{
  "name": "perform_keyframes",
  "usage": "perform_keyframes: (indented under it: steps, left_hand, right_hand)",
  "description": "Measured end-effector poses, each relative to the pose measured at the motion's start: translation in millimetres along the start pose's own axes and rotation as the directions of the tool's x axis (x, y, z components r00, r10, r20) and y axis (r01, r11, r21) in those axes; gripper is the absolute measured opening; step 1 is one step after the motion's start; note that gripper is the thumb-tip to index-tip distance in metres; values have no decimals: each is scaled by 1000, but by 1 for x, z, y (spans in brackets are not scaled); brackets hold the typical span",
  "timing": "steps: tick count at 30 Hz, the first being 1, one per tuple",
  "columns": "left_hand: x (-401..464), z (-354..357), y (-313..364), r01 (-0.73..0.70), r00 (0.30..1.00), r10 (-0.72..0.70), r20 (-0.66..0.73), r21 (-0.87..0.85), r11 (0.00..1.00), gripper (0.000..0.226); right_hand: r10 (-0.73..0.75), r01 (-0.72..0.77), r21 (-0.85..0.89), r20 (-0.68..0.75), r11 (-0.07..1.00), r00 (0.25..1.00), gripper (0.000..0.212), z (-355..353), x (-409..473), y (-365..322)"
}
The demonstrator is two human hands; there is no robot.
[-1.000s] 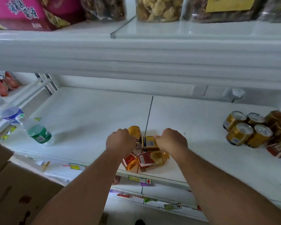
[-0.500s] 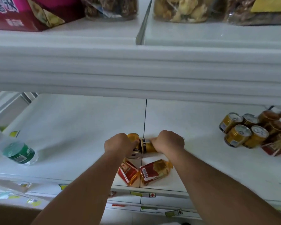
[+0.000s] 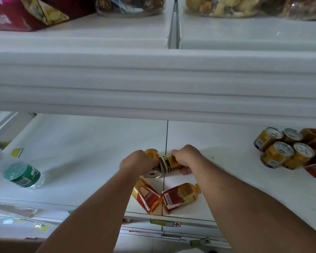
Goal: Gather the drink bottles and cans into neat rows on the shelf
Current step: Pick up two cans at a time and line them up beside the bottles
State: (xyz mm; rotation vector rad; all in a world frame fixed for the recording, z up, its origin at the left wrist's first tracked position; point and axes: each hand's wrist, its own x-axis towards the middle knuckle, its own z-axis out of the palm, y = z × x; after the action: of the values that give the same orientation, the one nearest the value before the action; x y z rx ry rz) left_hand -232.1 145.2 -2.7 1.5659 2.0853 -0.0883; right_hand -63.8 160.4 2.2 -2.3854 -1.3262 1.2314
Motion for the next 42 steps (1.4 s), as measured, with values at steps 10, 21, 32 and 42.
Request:
perform_keyframes:
  steps: [10,21,32,42]
  left_hand:
    - [6,-1,-7,43,999,-41,18,-122,992,50]
    - [9,2,0,53,998,-41,48,-282,958,48]
    - [-52,-29,11,-246,967,174,-188,-487,838,29]
    - [-150,-7,51,-330,926,136,-351,-584,742,46]
  right_hand:
    - [-27,25,-32,-56,999,998,78,23,5,-2]
    - [-39,47,88,-86,995,996,62,19,-7,11]
    - [-259,332,393,-228,858,939,37,-31,-49,34]
    - [-437,512,355,-274,782,857,44,-76,-112,102]
